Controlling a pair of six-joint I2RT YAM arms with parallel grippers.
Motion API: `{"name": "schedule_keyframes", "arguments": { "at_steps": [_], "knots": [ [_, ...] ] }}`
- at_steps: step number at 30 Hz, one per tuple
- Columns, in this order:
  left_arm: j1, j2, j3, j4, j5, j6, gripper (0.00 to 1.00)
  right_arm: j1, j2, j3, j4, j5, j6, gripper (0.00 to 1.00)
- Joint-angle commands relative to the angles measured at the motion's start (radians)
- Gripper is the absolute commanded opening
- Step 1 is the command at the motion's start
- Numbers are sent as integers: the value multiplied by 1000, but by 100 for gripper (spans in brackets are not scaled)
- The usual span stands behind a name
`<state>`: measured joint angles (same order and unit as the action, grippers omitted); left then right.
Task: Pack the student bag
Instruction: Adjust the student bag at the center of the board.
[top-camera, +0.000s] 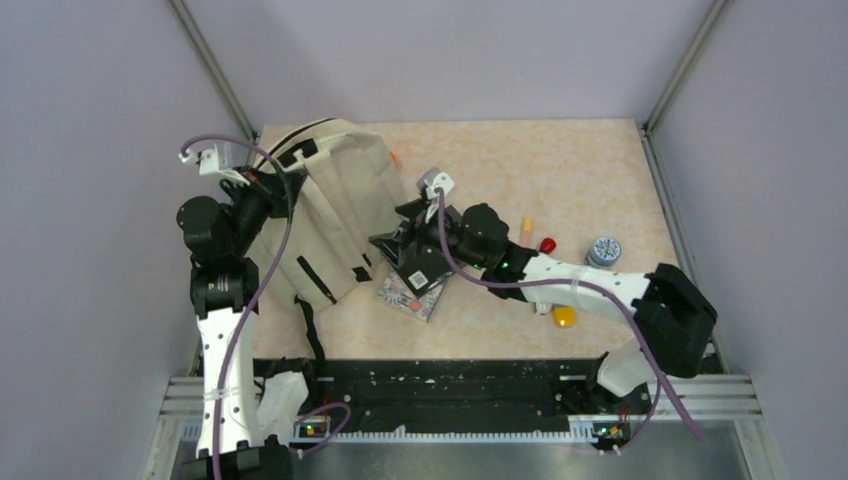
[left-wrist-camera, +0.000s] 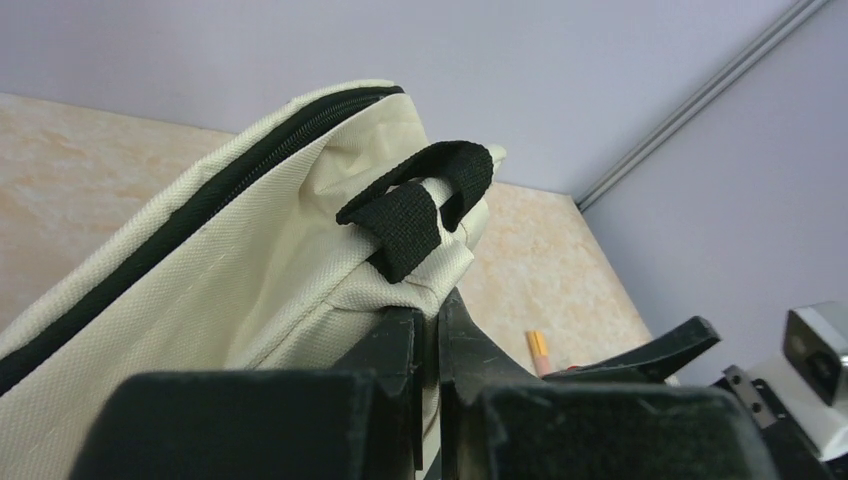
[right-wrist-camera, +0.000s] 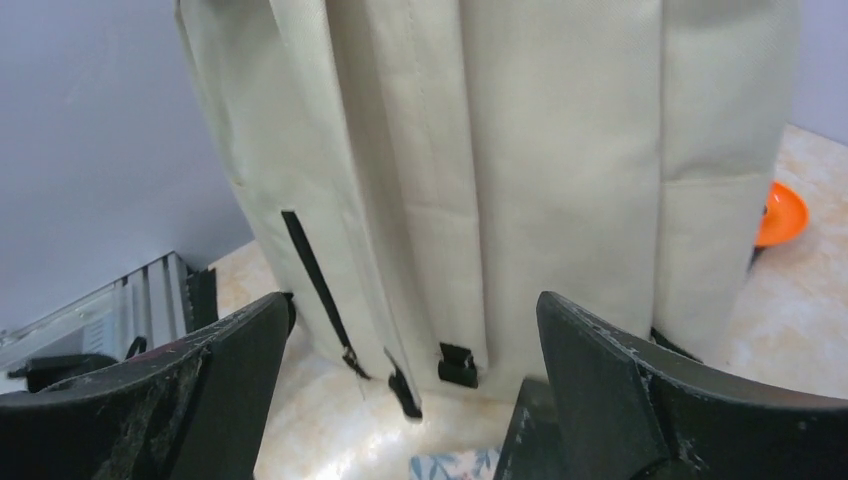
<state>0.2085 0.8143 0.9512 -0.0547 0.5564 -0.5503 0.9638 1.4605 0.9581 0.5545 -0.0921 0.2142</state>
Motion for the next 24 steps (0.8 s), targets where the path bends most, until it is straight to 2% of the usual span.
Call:
{"name": "schedule_keyframes", "arguments": {
  "at_steps": [1,6,10,19,20,22,24],
  "knots": [
    [-8,-19,1,161,-33,-76,0,14,153,157,120,-18,-50,93],
    [-24,-3,-2,160,-24,-75,0,16,318,332,104,-106,-116,94],
    [-30,7,-6,175,-8,-81,0,15,391,401,101,-196,-129,95],
    [-39,9,-10,185,4,-76,0,15,520,534,106,-190,-149,96],
    [-41,11,-12,190,8,-76,0,16,529,546,115,-189,-157,95],
    [-44,10,-17,202,14,-73,0,15,544,569,122,-180,-167,83],
    [-44,8,-26,218,18,-69,0,15,545,585,123,-163,-169,60]
  ]
}}
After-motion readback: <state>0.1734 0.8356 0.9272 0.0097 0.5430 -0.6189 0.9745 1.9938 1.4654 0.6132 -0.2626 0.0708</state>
